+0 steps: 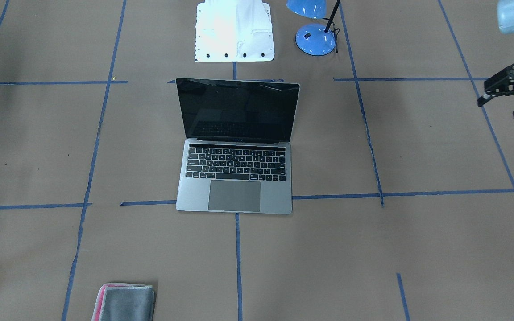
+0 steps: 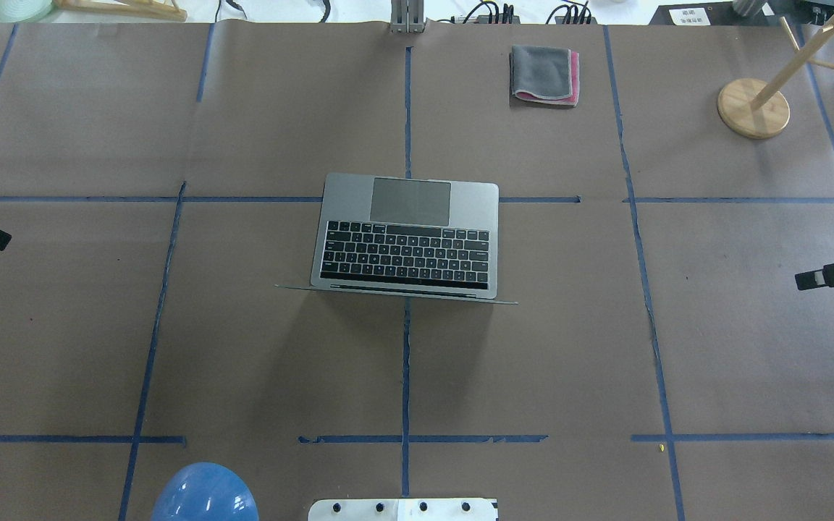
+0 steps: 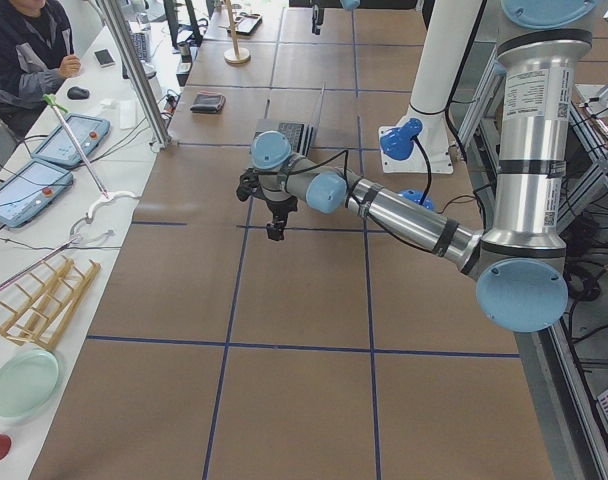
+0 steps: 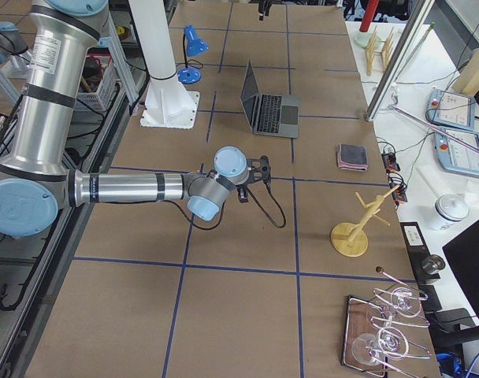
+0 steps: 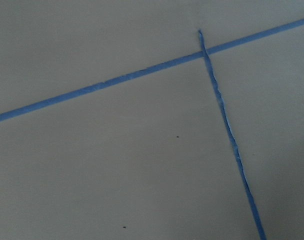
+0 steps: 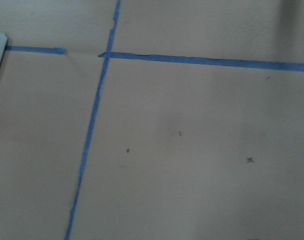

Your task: Close laptop

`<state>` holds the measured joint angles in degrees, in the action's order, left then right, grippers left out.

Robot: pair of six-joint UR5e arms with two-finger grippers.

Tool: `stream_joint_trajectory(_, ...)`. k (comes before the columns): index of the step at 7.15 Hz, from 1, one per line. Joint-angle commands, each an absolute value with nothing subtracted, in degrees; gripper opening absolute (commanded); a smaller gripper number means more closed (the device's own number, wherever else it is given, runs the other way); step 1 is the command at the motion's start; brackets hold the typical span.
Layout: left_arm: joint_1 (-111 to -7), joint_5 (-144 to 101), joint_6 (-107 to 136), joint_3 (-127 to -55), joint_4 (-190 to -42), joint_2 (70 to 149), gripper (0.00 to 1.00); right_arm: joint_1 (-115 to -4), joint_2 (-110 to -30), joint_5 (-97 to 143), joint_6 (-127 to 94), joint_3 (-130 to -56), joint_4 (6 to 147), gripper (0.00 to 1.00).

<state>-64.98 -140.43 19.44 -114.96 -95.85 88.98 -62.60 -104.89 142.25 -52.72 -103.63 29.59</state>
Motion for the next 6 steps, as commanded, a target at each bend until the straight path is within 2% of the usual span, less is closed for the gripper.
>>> stream_joint_trajectory(1,-55.69,-140.02,38.21,-115.67,-113.26,86.59,0.99,-52.27,-104.85,136.72,-70.23,-110.16,21.80,0.99)
stream_joint_trajectory(3,-46.63,-135.13,58.53,-115.22,-131.59,86.75,0.98,-39.96,-104.85,124.17,-79.86,-117.13,21.80,0.99)
stream_joint_trajectory(5,-33.90,-121.79,66.50,-114.87,-135.00,90.67,0.78,-30.02,-104.68,112.74,-83.99,-120.66,21.88,0.94)
stream_joint_trajectory(6,-29.92,-117.90,69.58,-114.44,-135.00,92.88,0.77,-23.27,-103.20,103.37,-84.98,-121.37,21.88,0.87)
